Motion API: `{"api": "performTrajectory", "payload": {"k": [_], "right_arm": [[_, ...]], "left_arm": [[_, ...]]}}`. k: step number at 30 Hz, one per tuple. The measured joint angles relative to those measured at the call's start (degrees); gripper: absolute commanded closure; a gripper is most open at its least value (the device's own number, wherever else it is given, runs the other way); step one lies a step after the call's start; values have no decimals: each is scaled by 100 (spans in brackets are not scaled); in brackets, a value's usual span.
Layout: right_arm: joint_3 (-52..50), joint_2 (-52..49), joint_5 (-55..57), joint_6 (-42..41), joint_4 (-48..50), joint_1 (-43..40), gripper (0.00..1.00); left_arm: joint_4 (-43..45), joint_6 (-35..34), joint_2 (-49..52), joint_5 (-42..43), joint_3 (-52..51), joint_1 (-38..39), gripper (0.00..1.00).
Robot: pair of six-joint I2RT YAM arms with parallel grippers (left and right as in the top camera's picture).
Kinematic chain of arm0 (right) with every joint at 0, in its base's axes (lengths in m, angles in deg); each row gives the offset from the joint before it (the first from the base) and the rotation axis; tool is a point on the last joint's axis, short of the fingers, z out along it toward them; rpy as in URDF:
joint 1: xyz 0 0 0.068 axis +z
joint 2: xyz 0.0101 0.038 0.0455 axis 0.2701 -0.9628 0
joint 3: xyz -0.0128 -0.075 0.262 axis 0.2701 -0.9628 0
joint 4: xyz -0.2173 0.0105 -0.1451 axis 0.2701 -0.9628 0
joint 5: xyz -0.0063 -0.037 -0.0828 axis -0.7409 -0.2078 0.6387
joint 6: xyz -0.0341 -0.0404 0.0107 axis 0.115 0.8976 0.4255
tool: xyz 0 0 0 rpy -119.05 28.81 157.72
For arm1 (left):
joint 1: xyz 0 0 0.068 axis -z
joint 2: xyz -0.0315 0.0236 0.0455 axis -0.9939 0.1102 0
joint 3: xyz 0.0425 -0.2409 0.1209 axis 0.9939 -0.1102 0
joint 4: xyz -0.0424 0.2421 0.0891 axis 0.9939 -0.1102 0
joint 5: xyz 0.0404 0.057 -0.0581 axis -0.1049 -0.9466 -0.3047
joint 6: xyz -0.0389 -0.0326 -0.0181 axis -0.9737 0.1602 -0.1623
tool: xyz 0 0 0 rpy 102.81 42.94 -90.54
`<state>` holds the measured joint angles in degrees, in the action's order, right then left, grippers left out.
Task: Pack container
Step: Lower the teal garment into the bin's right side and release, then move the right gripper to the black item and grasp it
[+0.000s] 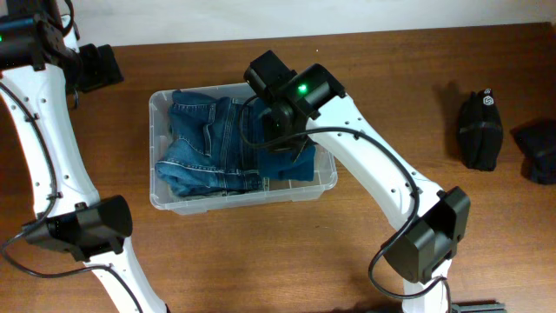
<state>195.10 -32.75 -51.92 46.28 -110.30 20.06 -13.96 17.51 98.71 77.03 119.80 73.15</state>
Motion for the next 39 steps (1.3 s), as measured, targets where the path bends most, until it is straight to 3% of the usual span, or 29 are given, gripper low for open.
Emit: {"api": "performTrajectory", "payload": {"k": [1, 3, 5, 12, 17, 22, 31, 39], "right_arm": [[0, 0, 39, -2, 2, 0, 82], [0, 0, 111, 13, -2, -2, 42], [0, 0, 173, 39, 33, -4, 28], [116, 0, 205, 404, -59, -7, 24], [1561, 11, 173, 815, -844, -269, 7], [2909, 122, 164, 1331, -1443, -2190, 1], [2544, -107, 170, 2356, -1357, -5241, 1], [1126, -743, 170, 2876, -575, -5936, 1]], "left_arm": [[0, 0, 0, 0, 0, 0, 1], [0, 0, 0, 0, 0, 0, 1], [-2, 0, 0, 0, 0, 0, 1], [-4, 0, 0, 0, 0, 0, 1], [0, 0, 0, -2, 0, 0, 1], [-28, 0, 0, -2, 0, 0, 1], [-28, 0, 0, 0, 0, 0, 1], [120, 0, 0, 0, 0, 0, 1]]}}
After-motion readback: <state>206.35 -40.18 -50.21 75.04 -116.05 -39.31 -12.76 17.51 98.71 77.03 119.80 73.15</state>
